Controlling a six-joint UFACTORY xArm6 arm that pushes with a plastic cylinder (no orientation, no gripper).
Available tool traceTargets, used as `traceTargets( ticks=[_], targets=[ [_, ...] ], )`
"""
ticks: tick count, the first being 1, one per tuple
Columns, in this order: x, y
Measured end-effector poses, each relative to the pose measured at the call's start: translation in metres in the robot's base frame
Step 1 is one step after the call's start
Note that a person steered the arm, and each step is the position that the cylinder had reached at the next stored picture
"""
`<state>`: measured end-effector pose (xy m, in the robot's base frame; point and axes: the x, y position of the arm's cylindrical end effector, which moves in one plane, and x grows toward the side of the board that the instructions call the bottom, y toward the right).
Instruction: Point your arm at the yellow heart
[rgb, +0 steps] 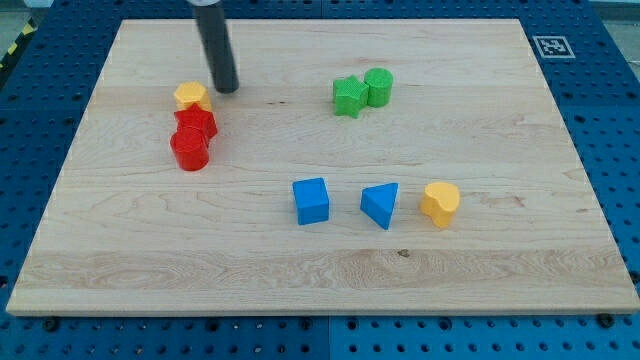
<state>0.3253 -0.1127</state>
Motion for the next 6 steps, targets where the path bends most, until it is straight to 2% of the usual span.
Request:
traceTargets(
  ticks=[3,4,5,6],
  targets=[
    [-0.018,0.123],
    [-0.037,0.166],
    [-0.038,0.222],
    [-0.008,0.291]
  ],
)
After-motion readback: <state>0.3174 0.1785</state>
